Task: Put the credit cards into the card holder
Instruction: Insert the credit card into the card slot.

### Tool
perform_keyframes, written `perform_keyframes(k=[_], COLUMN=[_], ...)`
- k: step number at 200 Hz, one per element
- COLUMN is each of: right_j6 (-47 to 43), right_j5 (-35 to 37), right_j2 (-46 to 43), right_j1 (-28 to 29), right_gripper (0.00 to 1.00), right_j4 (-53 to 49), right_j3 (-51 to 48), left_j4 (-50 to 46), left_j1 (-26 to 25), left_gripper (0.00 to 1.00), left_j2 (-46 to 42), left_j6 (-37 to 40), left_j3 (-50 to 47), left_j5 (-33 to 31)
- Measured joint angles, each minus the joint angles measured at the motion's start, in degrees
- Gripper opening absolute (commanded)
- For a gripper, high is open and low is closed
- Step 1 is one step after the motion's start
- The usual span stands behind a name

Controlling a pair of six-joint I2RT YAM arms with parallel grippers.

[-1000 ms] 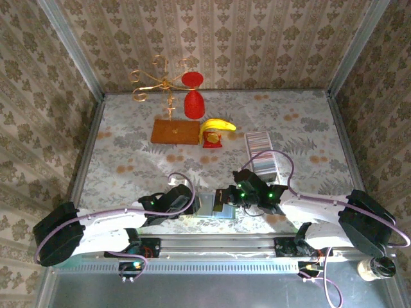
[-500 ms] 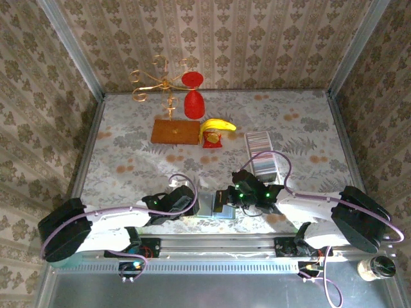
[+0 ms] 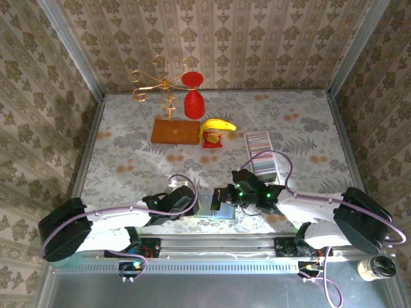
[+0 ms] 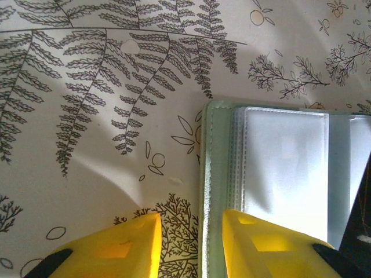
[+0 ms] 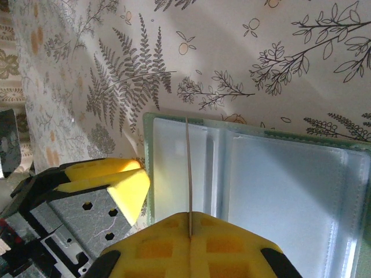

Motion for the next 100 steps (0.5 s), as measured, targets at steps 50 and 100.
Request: perform_keyframes(k=[50,100], right_j6=[0.0,-0.2], right_j5=[0.3,0.7], right_j2=[1.1,0.4], right_j1=[0.2,0.2], right_gripper=[0.0,0.0], right_j4=[-0.9,-1.9], right_j3=[0.0,0.0], left_j4=[0.0,0.0], left_j1=[0.0,-0.3], left_gripper=[0.33,0.33], left_j2=[0.4,0.5], left_j6=[-0.3,-0.7], left_j3=[0.1,0.1], left_j5=[-0.3,-0.7])
